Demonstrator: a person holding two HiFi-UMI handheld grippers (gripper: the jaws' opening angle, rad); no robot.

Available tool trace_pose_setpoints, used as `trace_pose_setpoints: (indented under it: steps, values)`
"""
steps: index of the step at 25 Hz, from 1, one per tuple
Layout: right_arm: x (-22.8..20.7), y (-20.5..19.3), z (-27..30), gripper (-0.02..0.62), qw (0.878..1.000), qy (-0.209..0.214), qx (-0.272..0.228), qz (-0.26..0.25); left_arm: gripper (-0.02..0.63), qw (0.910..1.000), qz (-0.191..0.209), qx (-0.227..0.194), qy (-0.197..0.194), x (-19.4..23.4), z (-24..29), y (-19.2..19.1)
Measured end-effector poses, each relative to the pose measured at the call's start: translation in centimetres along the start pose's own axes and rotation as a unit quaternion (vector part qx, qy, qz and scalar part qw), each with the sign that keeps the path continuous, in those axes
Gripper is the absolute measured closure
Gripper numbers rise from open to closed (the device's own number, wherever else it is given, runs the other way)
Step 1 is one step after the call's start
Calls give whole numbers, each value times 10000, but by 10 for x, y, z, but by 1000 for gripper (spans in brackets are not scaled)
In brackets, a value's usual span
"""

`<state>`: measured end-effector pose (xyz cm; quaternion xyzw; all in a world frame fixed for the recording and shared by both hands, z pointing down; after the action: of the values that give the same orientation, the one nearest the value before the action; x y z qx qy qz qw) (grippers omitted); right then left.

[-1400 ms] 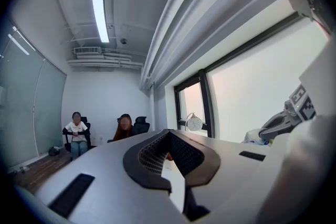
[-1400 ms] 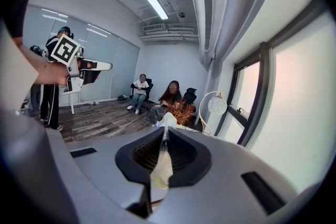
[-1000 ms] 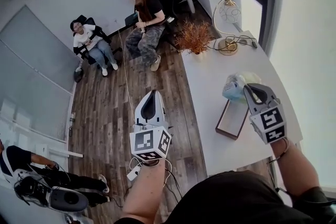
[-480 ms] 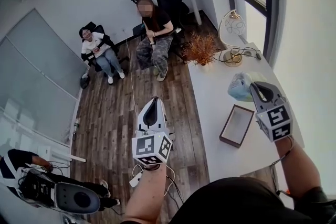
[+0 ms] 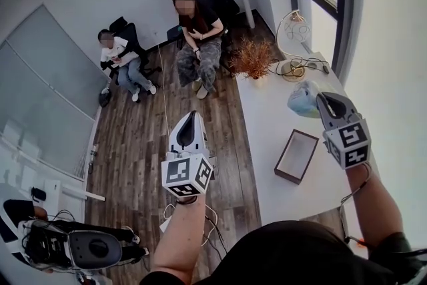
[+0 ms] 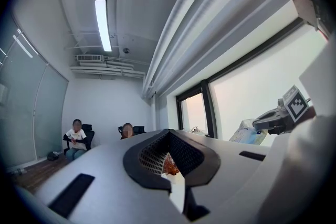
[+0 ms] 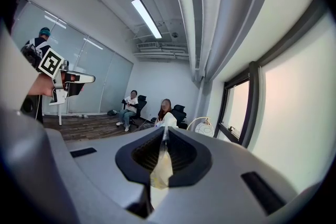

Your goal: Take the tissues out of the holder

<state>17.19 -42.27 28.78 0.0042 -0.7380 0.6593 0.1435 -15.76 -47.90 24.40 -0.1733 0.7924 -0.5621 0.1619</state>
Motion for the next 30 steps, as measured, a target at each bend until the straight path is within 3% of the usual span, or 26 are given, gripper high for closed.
trace_pose_setpoints:
  steps: [30]
  values:
    - [11, 19, -12, 585, 9996, -227, 82, -132, 601, 9991, 8, 208, -367, -12, -14, -9]
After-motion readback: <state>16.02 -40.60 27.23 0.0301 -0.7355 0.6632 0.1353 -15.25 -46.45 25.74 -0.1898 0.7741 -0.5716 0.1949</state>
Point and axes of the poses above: the fingertips, and each gripper's own axes: z forward along the fingers, x to its left, y out of its top, the point moved 3 cm from there along -z, backward along the fingers, and after that the axes turned 13 degrees about -x, right-handed, at the moved point
